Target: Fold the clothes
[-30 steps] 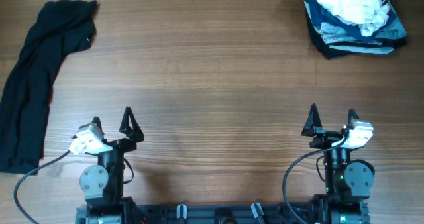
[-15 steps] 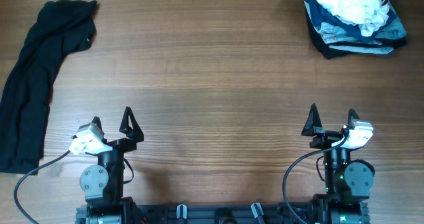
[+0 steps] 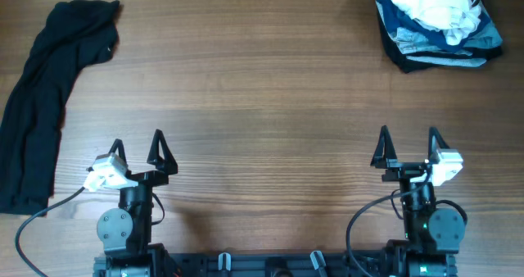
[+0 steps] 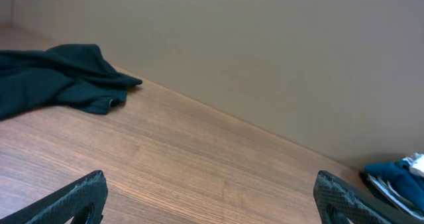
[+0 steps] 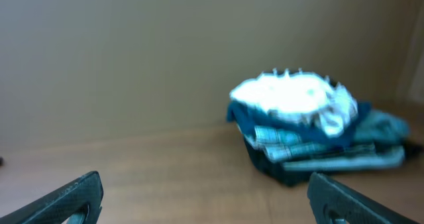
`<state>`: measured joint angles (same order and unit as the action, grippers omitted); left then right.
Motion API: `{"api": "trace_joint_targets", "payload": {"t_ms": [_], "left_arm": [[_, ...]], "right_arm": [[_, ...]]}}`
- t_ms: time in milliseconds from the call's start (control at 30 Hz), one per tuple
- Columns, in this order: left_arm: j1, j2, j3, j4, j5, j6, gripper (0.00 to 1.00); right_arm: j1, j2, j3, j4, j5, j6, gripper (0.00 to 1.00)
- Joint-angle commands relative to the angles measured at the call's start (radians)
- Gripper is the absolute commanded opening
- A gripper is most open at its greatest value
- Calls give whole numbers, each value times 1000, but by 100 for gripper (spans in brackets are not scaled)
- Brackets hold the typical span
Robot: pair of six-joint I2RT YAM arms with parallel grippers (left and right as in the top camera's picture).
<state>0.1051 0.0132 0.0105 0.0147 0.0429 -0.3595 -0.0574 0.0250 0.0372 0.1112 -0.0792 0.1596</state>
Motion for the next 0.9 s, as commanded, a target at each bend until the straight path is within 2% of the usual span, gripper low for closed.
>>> {"api": "trace_joint_targets", "payload": {"t_ms": [0, 67, 233, 333, 467, 600, 667, 767, 867], "left_arm": [[3, 24, 57, -11, 27, 76, 100], [3, 91, 127, -42, 26, 100, 100], [3, 548, 466, -111, 27, 121, 100], [3, 842, 729, -267, 27, 121, 100], [3, 1182, 1059, -501, 27, 148, 100], [11, 1450, 1326, -686, 23, 200, 100], [44, 1669, 1511, -796, 56, 200, 100], [61, 1793, 1530, -707, 112, 200, 100], [69, 1861, 1530, -583, 26, 201, 100]], "right_arm": [[4, 84, 48, 47, -89, -4, 100], [4, 191, 109, 73, -127, -31, 100], [4, 659, 437, 113, -256, -85, 100], [4, 950, 666, 91, -363, -121, 100], [4, 1302, 984, -56, -473, -135, 100], [4, 1534, 1192, -169, -510, -143, 100], [4, 1642, 1254, -232, -506, -186, 100], [4, 1674, 1250, -251, -506, -153, 100], [4, 1674, 1250, -316, -505, -99, 100]]}}
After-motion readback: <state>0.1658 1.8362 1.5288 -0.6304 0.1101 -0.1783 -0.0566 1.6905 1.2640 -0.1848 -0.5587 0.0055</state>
